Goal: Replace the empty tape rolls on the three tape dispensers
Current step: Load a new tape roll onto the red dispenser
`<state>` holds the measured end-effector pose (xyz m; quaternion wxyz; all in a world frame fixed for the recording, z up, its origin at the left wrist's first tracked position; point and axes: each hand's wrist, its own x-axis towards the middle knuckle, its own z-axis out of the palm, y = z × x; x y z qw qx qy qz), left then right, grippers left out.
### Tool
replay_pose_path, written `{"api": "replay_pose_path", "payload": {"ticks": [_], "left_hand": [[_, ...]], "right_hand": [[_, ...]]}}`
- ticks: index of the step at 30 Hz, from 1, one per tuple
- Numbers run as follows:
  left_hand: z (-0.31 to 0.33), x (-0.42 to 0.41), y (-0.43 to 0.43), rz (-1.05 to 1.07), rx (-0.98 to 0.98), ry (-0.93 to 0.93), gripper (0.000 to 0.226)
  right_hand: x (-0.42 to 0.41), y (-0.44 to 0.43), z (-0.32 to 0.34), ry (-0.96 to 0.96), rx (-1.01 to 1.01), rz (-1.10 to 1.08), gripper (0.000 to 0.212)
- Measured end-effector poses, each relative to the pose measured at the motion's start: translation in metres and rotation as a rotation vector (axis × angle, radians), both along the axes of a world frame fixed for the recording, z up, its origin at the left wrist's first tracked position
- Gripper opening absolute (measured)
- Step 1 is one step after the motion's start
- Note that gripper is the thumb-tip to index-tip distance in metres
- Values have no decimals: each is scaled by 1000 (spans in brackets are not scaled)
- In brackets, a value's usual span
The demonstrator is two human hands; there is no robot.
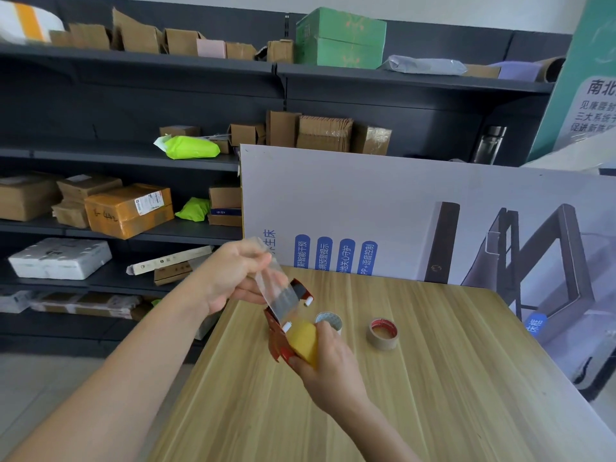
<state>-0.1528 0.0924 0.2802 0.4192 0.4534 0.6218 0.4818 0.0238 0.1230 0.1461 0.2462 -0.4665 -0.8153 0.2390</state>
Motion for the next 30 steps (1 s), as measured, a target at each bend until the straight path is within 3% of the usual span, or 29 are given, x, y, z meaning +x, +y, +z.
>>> {"api": "replay_pose_path", "payload": {"ticks": [7,16,21,26,30], "left_hand": [[23,-13,4,231,204,86,11],[34,-35,-1,329,408,-153,12],[35,-45,-1,333,425,-110,12],[39,-65,-2,379,475,-249,10],[29,-78,8,391,382,-330,9]], "right_hand": [[-3,-6,-10,86,-22,5,36],[-12,2,3,81,10,-25,37],[-14,0,2,172,-29,-33,43],[-17,1,9,253,-9,-1,40],[-15,-3,9,353,-98,4,35]]}}
